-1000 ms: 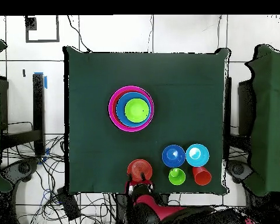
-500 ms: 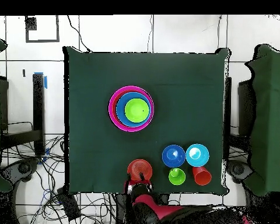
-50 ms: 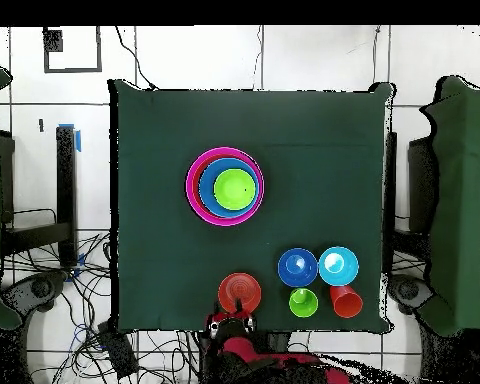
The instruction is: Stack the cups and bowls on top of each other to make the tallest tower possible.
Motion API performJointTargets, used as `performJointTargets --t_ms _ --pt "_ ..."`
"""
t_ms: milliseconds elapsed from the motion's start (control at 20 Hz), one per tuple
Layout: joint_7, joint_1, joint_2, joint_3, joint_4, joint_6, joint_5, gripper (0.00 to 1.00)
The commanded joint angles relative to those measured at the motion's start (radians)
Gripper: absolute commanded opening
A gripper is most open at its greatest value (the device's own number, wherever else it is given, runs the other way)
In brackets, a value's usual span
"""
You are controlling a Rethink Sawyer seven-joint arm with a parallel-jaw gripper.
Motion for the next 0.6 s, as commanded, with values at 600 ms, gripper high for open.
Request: performJointTargets --t_ms 600 --pt "0.189 0.022 -0.053 -0.008 -0.075 0.034 0.020 1.00"
